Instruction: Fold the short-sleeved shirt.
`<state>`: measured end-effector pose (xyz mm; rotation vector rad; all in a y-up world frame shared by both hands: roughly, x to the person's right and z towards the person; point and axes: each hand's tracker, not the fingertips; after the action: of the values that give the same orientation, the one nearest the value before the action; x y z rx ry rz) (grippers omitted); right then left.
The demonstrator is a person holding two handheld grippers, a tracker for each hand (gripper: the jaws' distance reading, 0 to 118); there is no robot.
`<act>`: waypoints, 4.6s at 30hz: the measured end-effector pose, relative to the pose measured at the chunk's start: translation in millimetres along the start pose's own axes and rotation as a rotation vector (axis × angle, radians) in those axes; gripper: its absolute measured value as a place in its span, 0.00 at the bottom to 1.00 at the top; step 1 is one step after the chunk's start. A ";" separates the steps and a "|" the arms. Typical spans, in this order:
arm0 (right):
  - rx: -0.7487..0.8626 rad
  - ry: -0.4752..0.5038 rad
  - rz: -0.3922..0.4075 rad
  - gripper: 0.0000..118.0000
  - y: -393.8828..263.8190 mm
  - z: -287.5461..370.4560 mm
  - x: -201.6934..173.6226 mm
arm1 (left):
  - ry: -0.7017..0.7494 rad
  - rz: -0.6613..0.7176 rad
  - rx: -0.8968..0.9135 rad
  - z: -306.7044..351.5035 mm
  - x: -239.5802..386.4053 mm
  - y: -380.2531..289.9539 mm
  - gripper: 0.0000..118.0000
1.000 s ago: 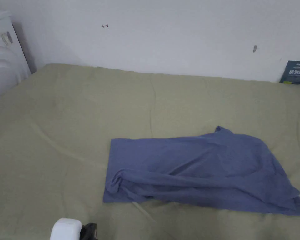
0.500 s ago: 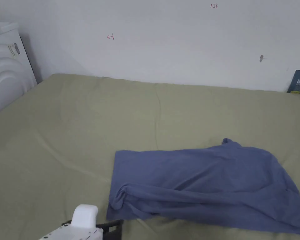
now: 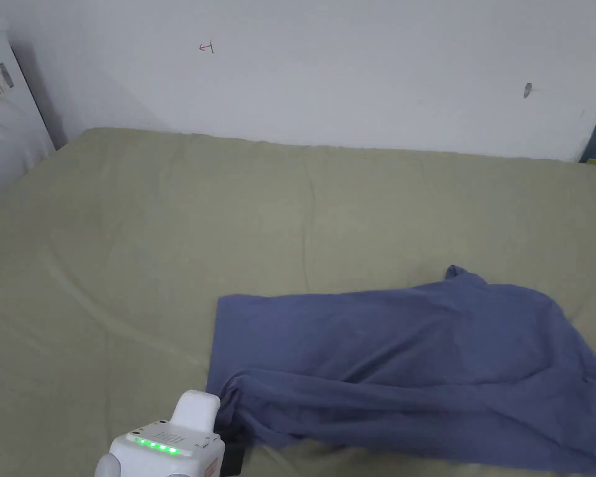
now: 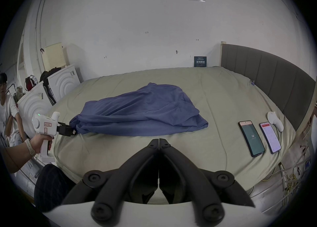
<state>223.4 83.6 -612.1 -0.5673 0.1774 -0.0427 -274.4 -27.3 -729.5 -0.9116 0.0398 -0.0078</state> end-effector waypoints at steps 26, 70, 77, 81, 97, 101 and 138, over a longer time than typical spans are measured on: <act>-0.332 -0.180 0.113 1.00 31.6 -233.3 122.8 | -0.081 0.121 0.036 34.5 0.0 31.9 0.10; -0.403 0.044 -0.287 0.14 -29.9 -64.7 107.3 | -0.166 0.212 -0.048 127.7 -43.7 -82.3 0.23; -0.207 -0.039 -0.088 1.00 -12.1 -12.4 79.3 | -0.057 0.137 0.109 183.1 -25.5 -94.7 1.00; -0.005 -0.029 0.089 1.00 -1.1 28.6 29.9 | -0.018 0.145 0.281 207.6 -19.9 -105.5 0.98; 0.079 0.105 0.114 0.01 19.3 12.5 -28.4 | 0.006 0.136 0.148 91.8 -54.1 15.7 0.10; 0.043 0.105 0.128 0.01 22.8 -5.7 -28.3 | 0.035 0.099 0.027 21.6 -75.2 62.0 0.44; -0.212 0.014 0.161 0.67 108.8 -250.0 44.1 | -0.114 0.139 0.093 16.1 -54.3 79.8 0.08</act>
<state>221.1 38.7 -884.6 -0.7628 0.2423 0.1301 -328.8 35.6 -781.0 -0.8130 -0.0035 0.1704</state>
